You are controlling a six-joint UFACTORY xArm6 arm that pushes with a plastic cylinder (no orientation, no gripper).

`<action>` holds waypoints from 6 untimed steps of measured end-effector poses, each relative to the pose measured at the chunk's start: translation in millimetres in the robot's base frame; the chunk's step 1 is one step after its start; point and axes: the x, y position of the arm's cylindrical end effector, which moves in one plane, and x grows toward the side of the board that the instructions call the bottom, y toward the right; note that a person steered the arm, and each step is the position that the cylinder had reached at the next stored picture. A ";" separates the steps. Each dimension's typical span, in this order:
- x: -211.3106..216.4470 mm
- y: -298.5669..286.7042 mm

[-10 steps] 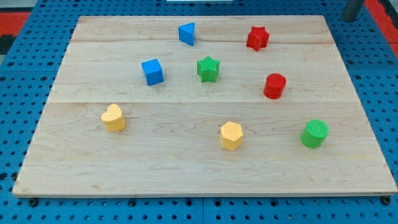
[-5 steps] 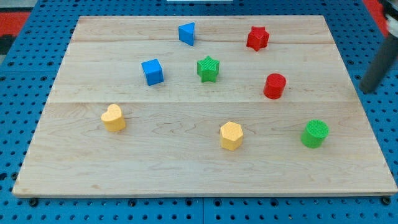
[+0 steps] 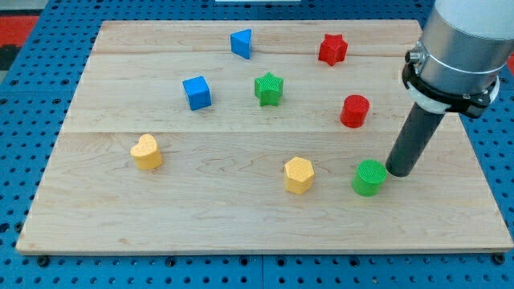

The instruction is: Slide the green circle left a bit

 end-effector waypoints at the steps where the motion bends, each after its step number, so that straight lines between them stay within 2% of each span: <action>1: -4.7 -25.3; 2: -3.0 -29.5; 3: 33.0 -15.1; 4: 51.6 -72.6; 5: -16.0 -64.3; 6: -55.4 -100.3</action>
